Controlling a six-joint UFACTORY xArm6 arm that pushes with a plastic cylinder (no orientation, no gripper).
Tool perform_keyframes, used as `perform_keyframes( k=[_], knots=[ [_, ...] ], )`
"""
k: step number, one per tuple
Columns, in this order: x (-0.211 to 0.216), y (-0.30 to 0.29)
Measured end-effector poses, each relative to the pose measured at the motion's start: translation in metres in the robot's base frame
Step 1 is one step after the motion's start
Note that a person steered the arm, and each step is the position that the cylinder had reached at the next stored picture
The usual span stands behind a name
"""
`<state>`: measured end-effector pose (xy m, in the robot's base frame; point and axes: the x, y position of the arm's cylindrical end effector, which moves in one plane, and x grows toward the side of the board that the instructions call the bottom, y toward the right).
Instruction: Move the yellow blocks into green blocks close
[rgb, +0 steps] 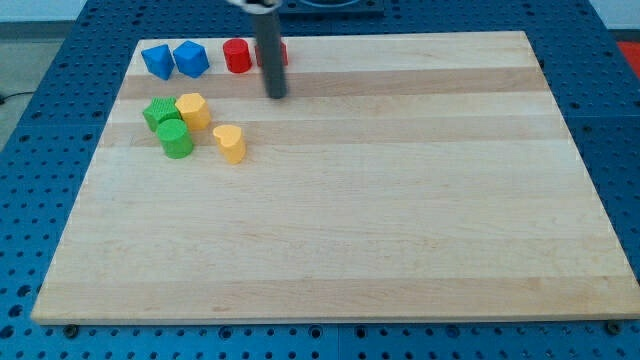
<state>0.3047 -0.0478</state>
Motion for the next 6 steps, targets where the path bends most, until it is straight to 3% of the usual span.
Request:
perform_keyframes(
  k=[1, 4, 6],
  knots=[
    [0.005, 0.015],
    [0.03, -0.134],
    [0.023, -0.156]
  ],
)
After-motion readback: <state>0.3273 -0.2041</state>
